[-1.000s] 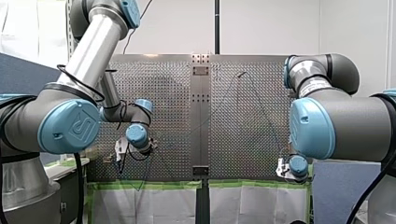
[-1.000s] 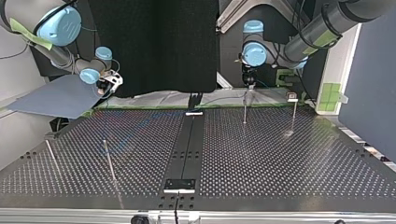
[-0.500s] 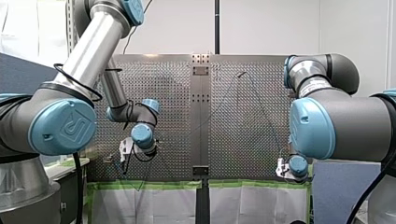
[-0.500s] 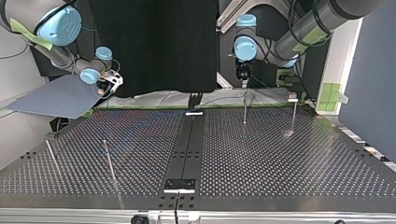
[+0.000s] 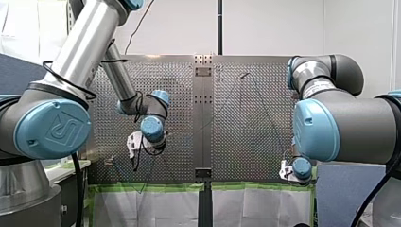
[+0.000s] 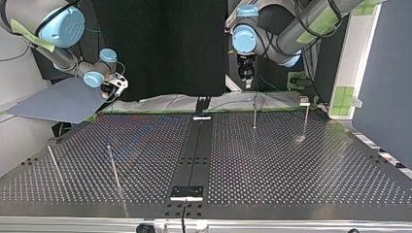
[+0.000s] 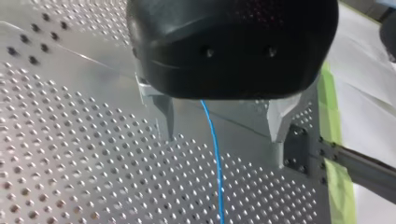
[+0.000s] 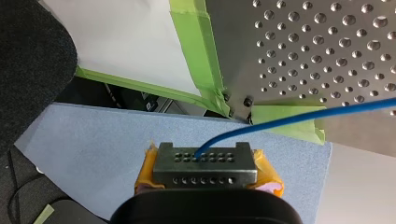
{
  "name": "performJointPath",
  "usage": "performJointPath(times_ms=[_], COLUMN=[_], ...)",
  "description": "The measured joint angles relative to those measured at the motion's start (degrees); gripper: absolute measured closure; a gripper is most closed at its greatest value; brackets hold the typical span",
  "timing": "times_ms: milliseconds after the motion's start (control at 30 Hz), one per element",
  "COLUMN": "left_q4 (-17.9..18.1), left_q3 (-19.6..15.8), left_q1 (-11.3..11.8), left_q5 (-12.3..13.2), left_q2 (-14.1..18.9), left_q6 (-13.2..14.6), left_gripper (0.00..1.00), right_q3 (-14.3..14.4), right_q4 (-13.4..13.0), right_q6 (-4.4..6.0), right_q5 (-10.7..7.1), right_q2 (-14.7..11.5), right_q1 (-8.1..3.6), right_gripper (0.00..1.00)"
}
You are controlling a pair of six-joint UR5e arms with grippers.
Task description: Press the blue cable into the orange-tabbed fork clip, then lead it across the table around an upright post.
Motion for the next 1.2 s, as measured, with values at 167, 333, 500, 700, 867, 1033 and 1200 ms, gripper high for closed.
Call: performJointPath(times_ms=[167,333,500,700,867,1033,1200], left_q4=[-2.41,-4.99,-6.91,-7.47,-8.33,-8.87,-8.73], left_q3=[0.00,0.00,0.00,0.00,0.00,0.00,0.00], left_q1=[-2.41,-4.98,-7.42,-10.42,-12.76,-15.02,-17.40], left_q5=[-2.41,-4.97,-7.42,-10.42,-12.76,-15.02,-17.40], left_q2=[2.42,4.98,7.42,10.43,12.76,15.03,17.41], left_q6=[-2.41,-4.47,-4.93,-4.98,-4.96,-5.25,-6.23], left_gripper=[0.01,0.01,0.01,0.01,0.01,0.01,0.01], right_q3=[-0.08,-0.18,-0.35,-0.74,-0.84,-0.97,-1.01], right_q4=[0.01,-0.01,-0.20,-0.30,-0.37,-0.56,-0.57], right_q6=[-0.01,-0.04,-0.12,-0.18,-0.15,0.01,0.05], right_q5=[0.00,-0.61,-2.12,-3.63,-4.55,-5.68,-5.96], right_q2=[0.00,0.01,0.00,0.01,0.01,0.01,0.01], right_q1=[0.06,0.10,0.16,0.26,0.28,0.28,0.28], right_gripper=[1.00,1.00,1.00,1.00,1.00,1.00,1.00])
